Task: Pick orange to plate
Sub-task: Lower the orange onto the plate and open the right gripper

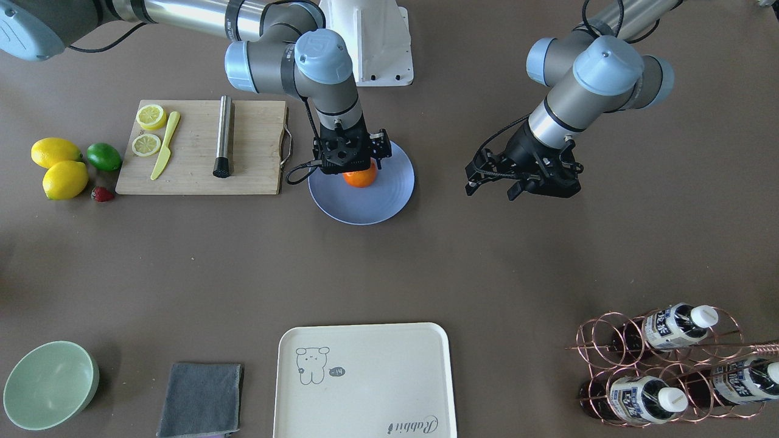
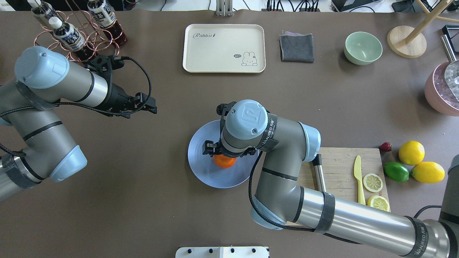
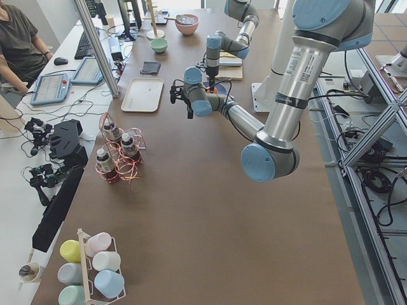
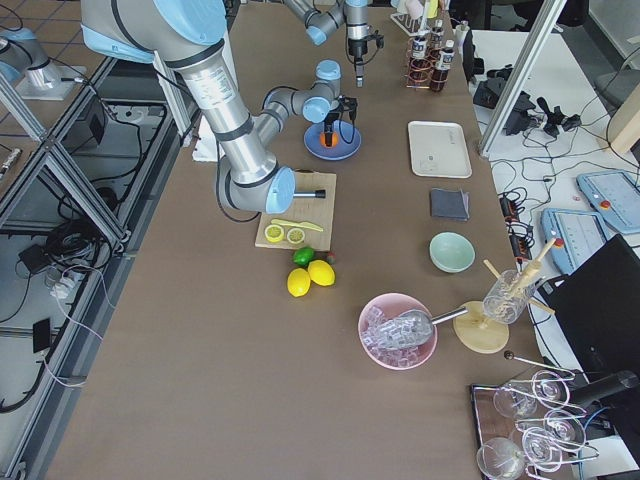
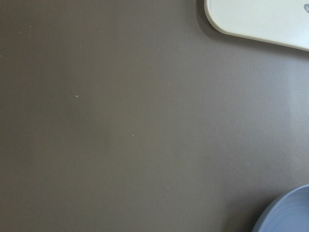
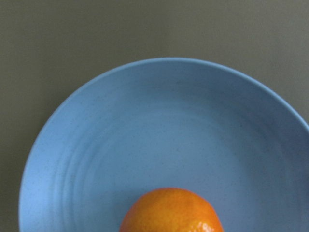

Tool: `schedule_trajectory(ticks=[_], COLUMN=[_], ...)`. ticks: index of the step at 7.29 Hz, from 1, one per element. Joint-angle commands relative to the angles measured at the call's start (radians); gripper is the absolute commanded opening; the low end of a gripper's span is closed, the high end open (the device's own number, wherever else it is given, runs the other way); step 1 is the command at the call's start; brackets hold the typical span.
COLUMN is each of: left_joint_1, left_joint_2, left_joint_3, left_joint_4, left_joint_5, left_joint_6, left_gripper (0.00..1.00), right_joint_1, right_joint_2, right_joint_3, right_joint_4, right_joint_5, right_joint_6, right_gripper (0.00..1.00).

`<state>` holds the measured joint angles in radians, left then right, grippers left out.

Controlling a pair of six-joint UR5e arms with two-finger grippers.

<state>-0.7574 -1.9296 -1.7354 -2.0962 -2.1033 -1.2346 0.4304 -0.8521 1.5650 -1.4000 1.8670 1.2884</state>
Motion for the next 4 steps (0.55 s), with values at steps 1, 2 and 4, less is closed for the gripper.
schedule_trajectory(ticks=[1,2,4], left_joint_1=[-0.031,-0.061,-0.193], left_joint_2=[0.003,0.021,0.07], left_joint_3=[0.009,0.001,0.0], left_joint_4=[0.015,0.075,0.182], left_joint_5=[-0.006,-0.012,-0.108], left_joint_6=[0.044,0.158,0.399], left_gripper=[0.98,0.98,0.98], right_joint_1=[0.098,0.204,0.391], right_joint_2=[-0.106,-0.221,-0.365], right_joint_3=[0.121,0.218,0.254], right_joint_4=[-0.001,-0.002,-0.001], right_joint_5=[0.056,0.164,0.297], right_joint_6=[-0.015,-0.059,-0.302], right_gripper=[1.0,1.0,1.0])
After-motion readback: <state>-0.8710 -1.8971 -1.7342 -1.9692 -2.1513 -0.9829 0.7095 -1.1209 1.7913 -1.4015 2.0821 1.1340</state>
